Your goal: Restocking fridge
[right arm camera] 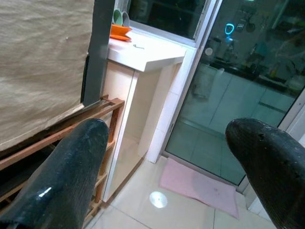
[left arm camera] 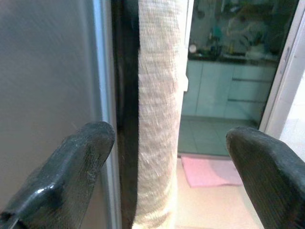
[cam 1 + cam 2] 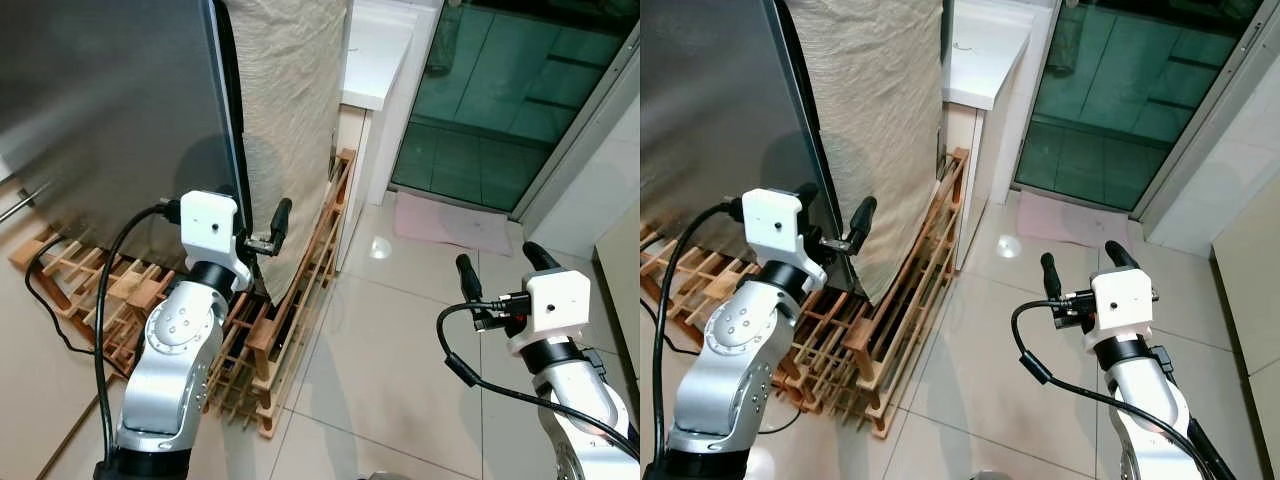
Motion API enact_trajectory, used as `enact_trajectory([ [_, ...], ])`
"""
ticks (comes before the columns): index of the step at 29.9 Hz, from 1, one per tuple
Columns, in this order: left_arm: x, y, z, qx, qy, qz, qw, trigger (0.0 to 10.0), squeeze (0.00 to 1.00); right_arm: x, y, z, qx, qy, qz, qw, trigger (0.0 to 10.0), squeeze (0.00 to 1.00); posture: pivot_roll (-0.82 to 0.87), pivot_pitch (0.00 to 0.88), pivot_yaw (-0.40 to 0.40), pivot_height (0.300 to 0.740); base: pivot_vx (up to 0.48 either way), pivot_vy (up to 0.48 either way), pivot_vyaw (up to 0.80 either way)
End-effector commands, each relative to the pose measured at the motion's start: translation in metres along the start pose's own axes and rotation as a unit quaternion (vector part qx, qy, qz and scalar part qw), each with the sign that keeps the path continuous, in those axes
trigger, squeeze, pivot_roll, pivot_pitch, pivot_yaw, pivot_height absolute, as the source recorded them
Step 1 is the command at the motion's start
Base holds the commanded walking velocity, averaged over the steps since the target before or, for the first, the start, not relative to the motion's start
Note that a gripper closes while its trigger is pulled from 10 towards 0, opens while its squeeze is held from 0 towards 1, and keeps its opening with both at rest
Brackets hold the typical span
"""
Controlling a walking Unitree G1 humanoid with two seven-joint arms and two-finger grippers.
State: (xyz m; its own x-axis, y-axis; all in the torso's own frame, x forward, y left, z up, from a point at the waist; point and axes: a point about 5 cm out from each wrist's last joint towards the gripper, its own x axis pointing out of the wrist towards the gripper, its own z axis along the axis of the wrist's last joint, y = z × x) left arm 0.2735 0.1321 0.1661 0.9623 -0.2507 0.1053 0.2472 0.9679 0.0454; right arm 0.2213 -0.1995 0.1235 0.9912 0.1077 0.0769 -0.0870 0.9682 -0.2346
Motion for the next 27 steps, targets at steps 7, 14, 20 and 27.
enact_trajectory([
  [7,0.017,-0.007,-0.004,-0.019,0.029,-0.006,0.999,10.0,0.00,0.007,0.001,-0.003,-0.001,0.004,-0.004,1.000,10.0,0.00,-0.09,0.000,-0.032,0.740,0.000,0.000,0.00],
  [14,0.027,-0.010,-0.009,-0.039,0.056,0.004,0.998,10.0,0.00,0.008,0.002,-0.004,0.000,0.003,-0.004,1.000,10.0,0.00,-0.10,0.000,-0.029,0.740,0.000,0.000,0.00],
  [20,0.037,-0.031,-0.003,-0.045,0.054,-0.060,0.996,10.0,0.00,0.009,0.002,-0.004,0.000,0.003,-0.006,1.000,10.0,0.00,-0.10,0.000,-0.027,0.740,0.000,0.000,0.00],
  [27,0.047,-0.058,0.016,-0.058,0.004,-0.192,0.980,10.0,0.00,0.011,0.003,-0.007,0.002,0.007,-0.008,1.000,10.0,0.00,-0.10,0.000,-0.025,0.740,0.000,0.000,0.00],
])
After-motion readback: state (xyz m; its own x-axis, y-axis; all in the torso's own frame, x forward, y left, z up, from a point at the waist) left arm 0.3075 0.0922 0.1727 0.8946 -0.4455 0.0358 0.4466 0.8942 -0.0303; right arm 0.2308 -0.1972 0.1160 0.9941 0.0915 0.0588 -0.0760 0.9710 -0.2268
